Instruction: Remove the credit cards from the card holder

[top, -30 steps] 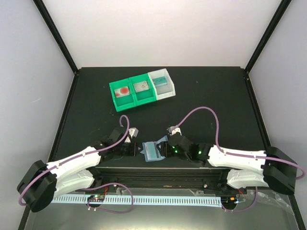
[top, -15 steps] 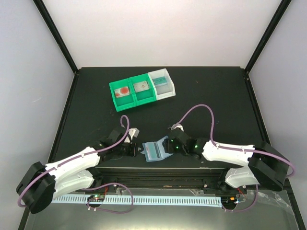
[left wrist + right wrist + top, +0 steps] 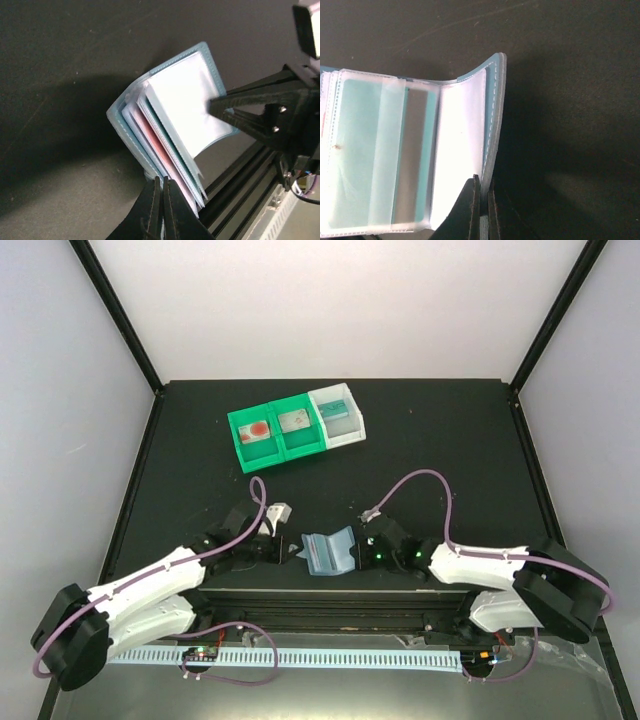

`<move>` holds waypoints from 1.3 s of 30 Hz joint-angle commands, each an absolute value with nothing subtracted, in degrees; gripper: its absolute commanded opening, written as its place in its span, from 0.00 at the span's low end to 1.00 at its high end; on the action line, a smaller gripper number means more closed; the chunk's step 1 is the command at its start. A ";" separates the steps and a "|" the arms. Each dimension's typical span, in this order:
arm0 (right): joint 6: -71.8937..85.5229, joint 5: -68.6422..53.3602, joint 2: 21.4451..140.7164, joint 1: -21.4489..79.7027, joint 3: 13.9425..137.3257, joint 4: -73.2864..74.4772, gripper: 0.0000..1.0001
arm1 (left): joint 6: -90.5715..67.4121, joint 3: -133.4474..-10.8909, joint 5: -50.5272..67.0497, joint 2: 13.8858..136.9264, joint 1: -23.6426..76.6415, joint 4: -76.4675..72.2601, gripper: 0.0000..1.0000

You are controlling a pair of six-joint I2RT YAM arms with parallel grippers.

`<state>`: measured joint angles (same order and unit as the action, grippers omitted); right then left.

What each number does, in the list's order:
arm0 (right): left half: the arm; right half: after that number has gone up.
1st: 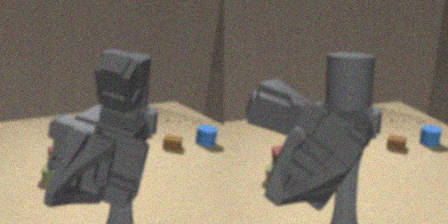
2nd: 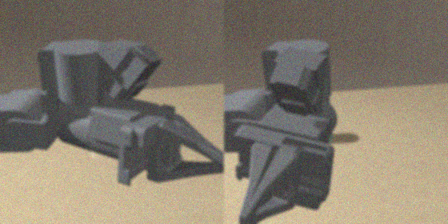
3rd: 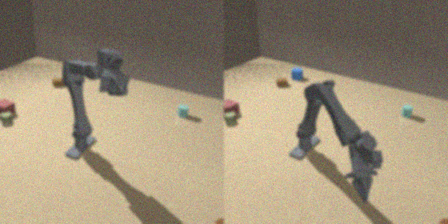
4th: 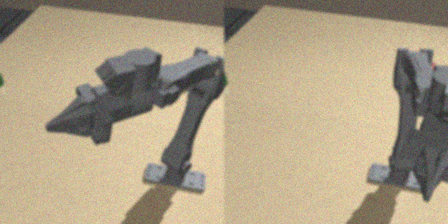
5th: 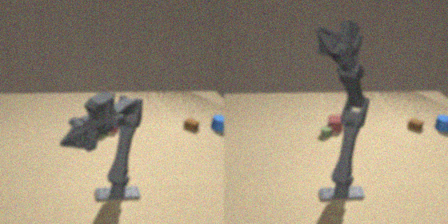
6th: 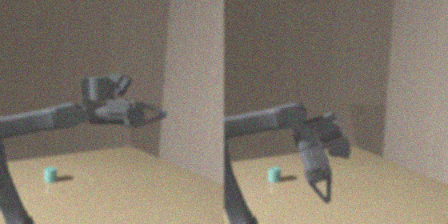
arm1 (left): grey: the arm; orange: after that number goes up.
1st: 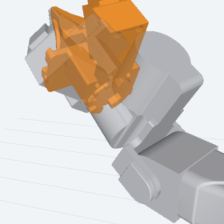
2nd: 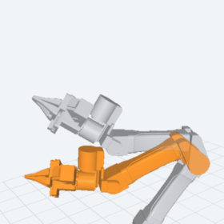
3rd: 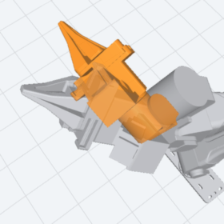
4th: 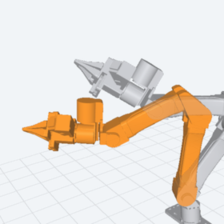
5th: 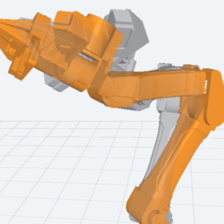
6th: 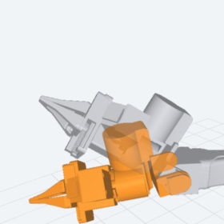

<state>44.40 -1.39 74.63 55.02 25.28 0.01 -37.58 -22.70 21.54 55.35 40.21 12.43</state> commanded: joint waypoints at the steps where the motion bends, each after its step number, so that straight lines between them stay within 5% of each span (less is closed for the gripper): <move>1: 45.86 -3.31 72.53 54.84 21.88 -5.00 0.01 | -40.78 -22.88 22.30 52.48 40.12 9.93 0.06; 5: 48.24 -1.80 69.35 54.84 18.13 -6.83 0.01 | -45.42 -19.98 22.43 49.96 40.14 6.65 0.32; 17: 53.13 0.67 67.59 54.84 13.35 -8.43 0.01 | -44.81 -14.82 15.19 47.57 40.13 3.34 0.67; 24: 53.54 0.59 67.94 54.80 13.60 -8.80 0.01 | -44.65 -13.24 18.82 54.34 40.15 -4.94 0.71; 39: 53.96 0.43 67.52 54.80 12.62 -10.02 0.01 | -50.71 -13.96 25.35 70.10 40.77 -22.55 0.56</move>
